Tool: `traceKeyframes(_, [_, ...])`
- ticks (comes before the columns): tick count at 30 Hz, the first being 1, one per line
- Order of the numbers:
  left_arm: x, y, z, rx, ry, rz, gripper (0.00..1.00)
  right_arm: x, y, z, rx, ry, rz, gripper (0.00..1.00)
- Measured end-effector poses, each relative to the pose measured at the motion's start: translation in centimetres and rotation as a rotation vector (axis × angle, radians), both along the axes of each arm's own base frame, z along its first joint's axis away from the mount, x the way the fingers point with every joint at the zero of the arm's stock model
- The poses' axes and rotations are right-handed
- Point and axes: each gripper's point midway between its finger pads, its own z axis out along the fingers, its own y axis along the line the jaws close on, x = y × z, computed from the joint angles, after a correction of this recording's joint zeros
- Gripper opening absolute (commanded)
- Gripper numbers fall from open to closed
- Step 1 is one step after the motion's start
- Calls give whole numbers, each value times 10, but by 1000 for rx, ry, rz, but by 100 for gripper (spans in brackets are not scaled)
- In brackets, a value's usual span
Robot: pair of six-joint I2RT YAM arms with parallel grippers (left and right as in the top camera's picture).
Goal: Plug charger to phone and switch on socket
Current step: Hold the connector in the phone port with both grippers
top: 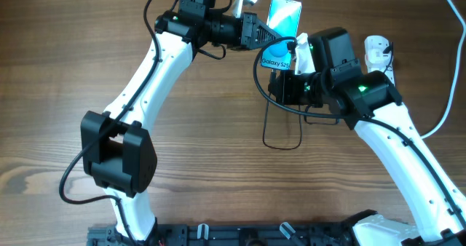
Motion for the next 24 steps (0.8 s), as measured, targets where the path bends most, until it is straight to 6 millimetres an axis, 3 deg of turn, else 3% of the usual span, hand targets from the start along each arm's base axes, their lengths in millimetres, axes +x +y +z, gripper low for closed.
traceKeyframes(24, [-2, -2, -1, 3, -21, -13, 4, 0, 1, 0, 4, 3, -4, 5])
